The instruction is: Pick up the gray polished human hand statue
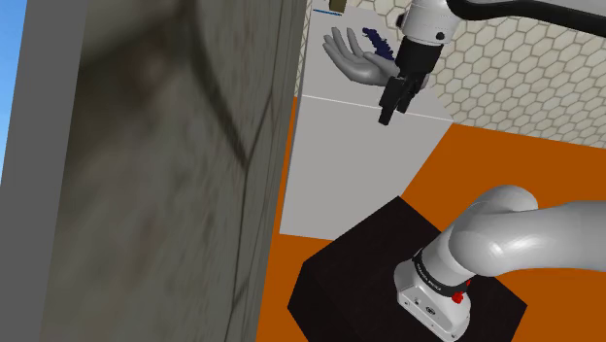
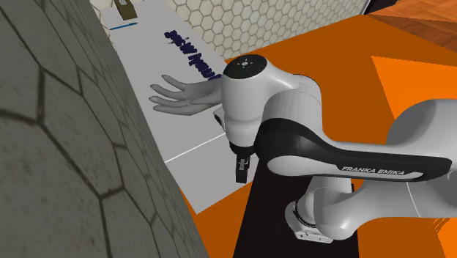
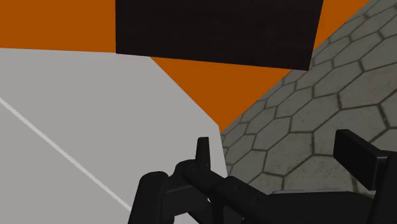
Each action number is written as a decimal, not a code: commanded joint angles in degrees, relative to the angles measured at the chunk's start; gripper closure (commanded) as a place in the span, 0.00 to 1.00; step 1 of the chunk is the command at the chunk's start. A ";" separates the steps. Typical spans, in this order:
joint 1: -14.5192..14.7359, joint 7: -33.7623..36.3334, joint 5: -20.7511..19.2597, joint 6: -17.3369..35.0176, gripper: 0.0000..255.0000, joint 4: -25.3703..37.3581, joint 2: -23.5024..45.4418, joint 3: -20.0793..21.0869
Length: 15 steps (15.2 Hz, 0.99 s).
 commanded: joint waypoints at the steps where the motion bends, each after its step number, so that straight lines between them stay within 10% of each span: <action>1: 0.00 0.00 0.00 0.00 0.00 0.00 0.00 0.00; 15: 3.14 -36.33 -2.20 3.78 0.00 21.54 21.64 -19.45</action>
